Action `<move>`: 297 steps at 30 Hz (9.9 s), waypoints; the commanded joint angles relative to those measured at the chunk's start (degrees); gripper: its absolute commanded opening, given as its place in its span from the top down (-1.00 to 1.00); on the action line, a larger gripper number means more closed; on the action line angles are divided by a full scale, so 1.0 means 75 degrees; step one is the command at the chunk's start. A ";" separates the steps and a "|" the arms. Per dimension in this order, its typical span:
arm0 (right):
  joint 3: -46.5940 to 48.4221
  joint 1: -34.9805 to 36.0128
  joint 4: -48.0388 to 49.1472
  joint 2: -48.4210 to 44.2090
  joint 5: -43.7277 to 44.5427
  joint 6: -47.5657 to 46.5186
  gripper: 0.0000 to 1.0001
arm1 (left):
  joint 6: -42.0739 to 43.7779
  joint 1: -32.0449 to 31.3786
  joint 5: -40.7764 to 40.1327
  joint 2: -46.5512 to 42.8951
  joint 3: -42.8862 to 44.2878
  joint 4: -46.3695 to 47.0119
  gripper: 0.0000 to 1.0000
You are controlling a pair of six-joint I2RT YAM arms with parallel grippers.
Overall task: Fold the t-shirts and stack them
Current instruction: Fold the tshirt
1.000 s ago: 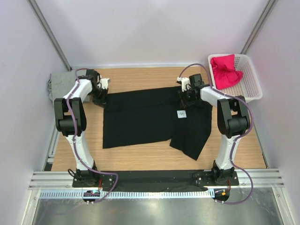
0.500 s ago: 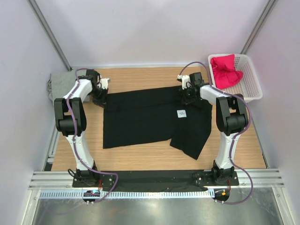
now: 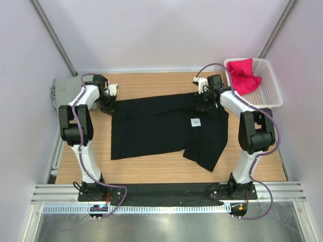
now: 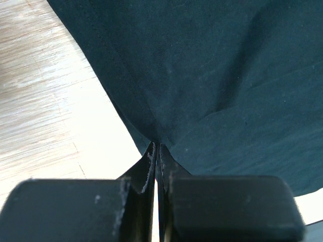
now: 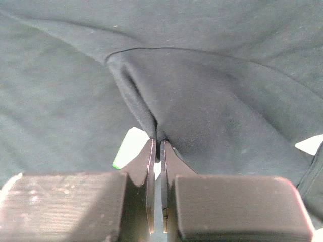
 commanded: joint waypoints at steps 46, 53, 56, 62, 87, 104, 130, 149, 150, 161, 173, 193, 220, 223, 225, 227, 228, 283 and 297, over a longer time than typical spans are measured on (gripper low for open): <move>0.2356 -0.1585 0.0149 0.2140 -0.0419 0.0877 0.15 | -0.0103 0.0275 0.0431 0.1198 0.2411 -0.0732 -0.11; 0.2520 -0.1585 0.0125 0.2339 -0.0290 0.0830 0.14 | -0.0127 0.0087 -0.0073 0.2055 0.2998 -0.0638 -0.03; 0.2532 -0.1585 0.0090 0.2421 -0.0196 0.0760 0.14 | -0.0162 0.0041 -0.0330 0.2313 0.3138 -0.0544 0.09; 0.2556 -0.1526 0.0067 0.2596 0.0411 0.0760 0.17 | -0.0326 -0.0030 -0.0776 0.2863 0.3583 -0.0368 0.66; 0.4654 -0.1093 0.0020 0.3243 0.2769 0.0268 0.24 | -0.0255 -0.0498 -0.2030 0.3487 0.6643 -0.0146 0.07; 0.1561 -0.2052 -0.0952 0.0406 -0.1037 0.1591 0.09 | -0.1579 -0.1459 0.0793 0.0767 0.2391 -0.0755 -0.11; 0.1923 0.0056 -0.1082 0.0535 -0.0045 0.0432 0.07 | -0.1580 -0.1424 0.0465 0.0509 0.0748 -0.0626 -0.11; 0.0704 -0.0858 -0.1269 0.0053 0.0906 0.0162 0.05 | -0.1627 -0.1436 0.0478 0.0778 0.0959 -0.0684 -0.11; 0.0762 -0.0881 -0.1292 0.0112 0.0894 0.0162 0.05 | -0.1616 -0.1425 0.0431 0.0755 0.0959 -0.0673 -0.11; 0.0938 -0.1221 -0.1129 0.0897 0.0836 0.0091 0.05 | -0.1569 -0.1448 0.0384 0.0649 0.0831 -0.0638 -0.11; 0.1102 -0.1257 -0.1035 0.0851 0.0203 0.0103 0.10 | -0.1569 -0.1471 0.0349 0.0789 0.0865 -0.0626 -0.11; 0.0951 -0.1362 -0.2041 0.0032 -0.0219 -0.0155 0.98 | -0.1592 -0.1612 0.0431 0.0930 0.1018 -0.0602 -0.11; 0.2238 -0.1362 -0.1762 0.0345 -0.0897 0.0735 0.00 | -0.1451 -0.1612 0.0138 0.0859 0.1298 -0.0614 -0.11; 0.2391 -0.1362 -0.1563 0.0943 -0.1215 0.0841 0.01 | -0.1370 -0.1589 0.0056 0.0989 0.1638 -0.0673 -0.12; 0.2601 -0.1338 -0.1516 0.1410 -0.1204 0.0888 0.02 | -0.1311 -0.1600 -0.0096 0.1141 0.1883 -0.0661 -0.12; 0.2766 -0.1338 -0.1480 0.1681 -0.1075 0.0912 0.02 | -0.1253 -0.1600 -0.0272 0.1339 0.2002 -0.0649 -0.12; 0.2917 -0.1338 -0.1468 0.1903 -0.1051 0.0912 0.02 | -0.1217 -0.1589 -0.0446 0.1399 0.2107 -0.0649 -0.12; 0.3997 0.0185 -0.1550 0.1987 -0.0313 -0.0166 0.04 | -0.1627 -0.1483 -0.0530 0.0790 0.1077 -0.0579 -0.10; 0.3693 0.0513 -0.1750 0.2526 0.0027 -0.0365 0.03 | -0.1709 -0.1483 -0.0519 0.0755 0.0900 -0.0520 -0.11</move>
